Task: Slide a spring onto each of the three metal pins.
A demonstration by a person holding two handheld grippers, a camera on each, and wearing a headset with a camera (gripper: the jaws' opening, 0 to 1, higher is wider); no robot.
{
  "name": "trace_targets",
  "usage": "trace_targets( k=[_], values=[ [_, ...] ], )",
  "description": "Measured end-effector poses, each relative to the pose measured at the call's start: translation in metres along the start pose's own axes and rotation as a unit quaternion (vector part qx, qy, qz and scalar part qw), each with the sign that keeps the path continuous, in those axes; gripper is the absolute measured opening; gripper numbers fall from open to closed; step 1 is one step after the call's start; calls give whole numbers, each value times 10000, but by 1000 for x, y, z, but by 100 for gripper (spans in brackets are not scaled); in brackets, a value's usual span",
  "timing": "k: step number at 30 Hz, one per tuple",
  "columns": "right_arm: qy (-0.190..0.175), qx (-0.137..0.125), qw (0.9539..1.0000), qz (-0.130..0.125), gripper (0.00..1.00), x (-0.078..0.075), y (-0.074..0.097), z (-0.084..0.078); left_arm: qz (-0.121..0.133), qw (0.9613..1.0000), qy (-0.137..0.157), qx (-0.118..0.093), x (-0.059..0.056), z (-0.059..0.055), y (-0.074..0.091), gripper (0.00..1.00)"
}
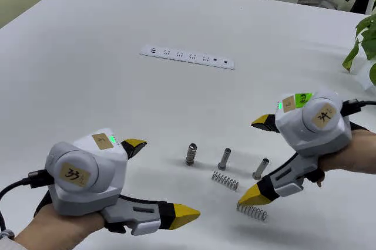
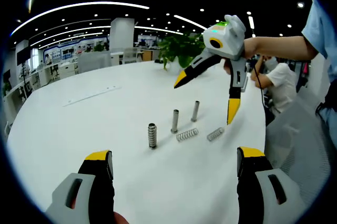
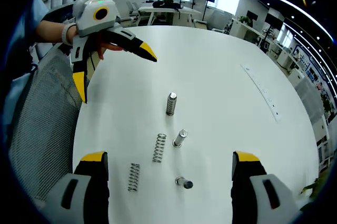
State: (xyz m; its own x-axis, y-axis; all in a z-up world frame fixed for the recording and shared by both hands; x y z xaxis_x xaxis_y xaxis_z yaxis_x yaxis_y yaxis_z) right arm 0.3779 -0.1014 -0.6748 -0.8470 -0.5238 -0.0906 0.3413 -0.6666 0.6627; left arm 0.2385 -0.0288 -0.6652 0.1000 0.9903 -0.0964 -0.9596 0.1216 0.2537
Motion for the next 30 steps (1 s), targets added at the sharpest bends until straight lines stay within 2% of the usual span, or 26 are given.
trace_targets(
  k=[6,9,15,30],
  values=[
    [-164,-26,9997,-171,99,9,17,-15,-125,9998,-74,94,-6,1,1,100],
    [-332,-127,9987,-354,99,14,27,-19,-187,9997,-97,143,-7,-1,1,100],
    [-495,-152,9969,-595,99,22,39,-32,-310,9992,-129,218,-11,-2,-1,100],
    [-1020,-376,9878,-1118,98,36,65,-53,-403,9984,-152,355,-5,-10,-1,100]
  ],
)
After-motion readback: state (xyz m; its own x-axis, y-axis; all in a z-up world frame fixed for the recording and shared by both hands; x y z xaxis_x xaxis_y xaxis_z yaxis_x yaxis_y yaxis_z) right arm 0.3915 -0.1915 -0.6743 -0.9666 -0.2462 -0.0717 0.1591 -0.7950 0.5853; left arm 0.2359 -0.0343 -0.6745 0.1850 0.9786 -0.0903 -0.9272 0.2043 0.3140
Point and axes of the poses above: the centre of the closed fingertips' face, and the gripper's own axes: y roughly backward along the fingers, x roughly to its left, z roughly out of its top, the point moved 2 cm from there along y, roughly backward along the fingers, and after that the axes turned 12 degrees about -x, right-handed, at the moved point
